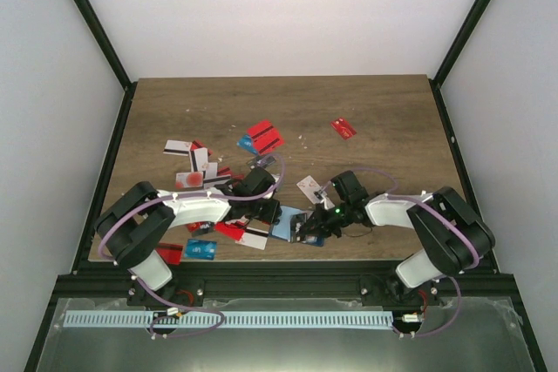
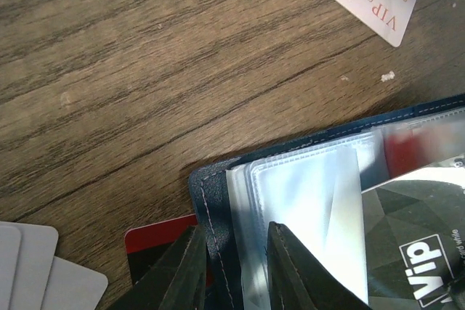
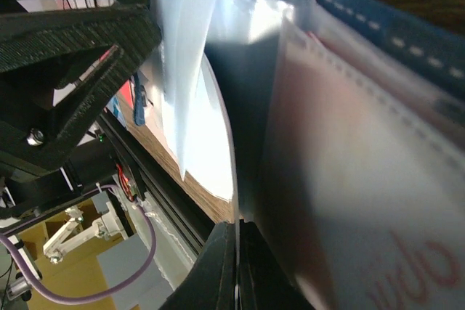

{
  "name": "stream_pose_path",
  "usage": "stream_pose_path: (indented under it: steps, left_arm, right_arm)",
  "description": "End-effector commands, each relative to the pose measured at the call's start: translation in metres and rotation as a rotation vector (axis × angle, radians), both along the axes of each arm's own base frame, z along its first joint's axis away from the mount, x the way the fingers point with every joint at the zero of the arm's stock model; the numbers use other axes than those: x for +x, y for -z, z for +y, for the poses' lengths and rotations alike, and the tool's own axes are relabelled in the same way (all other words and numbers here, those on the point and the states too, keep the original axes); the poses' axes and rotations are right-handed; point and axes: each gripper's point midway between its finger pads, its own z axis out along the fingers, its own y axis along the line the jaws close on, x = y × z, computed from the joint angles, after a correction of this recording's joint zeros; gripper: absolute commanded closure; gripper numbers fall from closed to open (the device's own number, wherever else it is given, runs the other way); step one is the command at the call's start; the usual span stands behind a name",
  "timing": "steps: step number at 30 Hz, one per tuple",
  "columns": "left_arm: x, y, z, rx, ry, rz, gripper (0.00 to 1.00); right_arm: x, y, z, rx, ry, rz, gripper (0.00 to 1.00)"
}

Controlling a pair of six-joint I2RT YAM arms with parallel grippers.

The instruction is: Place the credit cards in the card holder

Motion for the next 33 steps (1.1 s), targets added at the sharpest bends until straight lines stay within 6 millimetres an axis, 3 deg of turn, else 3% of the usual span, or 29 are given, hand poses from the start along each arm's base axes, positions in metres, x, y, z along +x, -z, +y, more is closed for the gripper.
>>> stream_pose_path:
  steps: [1, 8, 20, 33]
  left_arm:
    - [-0.010, 0.004, -0.003, -0.036, 0.009, 0.041, 0.74]
    - [-0.017, 0.007, 0.000, -0.059, -0.015, 0.071, 0.75]
    - [-0.031, 0.009, 0.006, -0.107, -0.087, 0.150, 0.75]
    - [-0.035, 0.004, 0.001, -0.161, -0.067, 0.155, 0.75]
  right_arm:
    - [0.021, -0.005, 0.006, 0.013, 0.042, -0.032, 0.99]
    - [0.026, -0.002, 0.009, 0.038, 0.103, -0.003, 0.99]
    - [0.018, 0.010, 0.010, 0.042, 0.172, 0.067, 0.99]
    - [0.015, 0.021, 0.017, -0.010, 0.128, 0.021, 0.94]
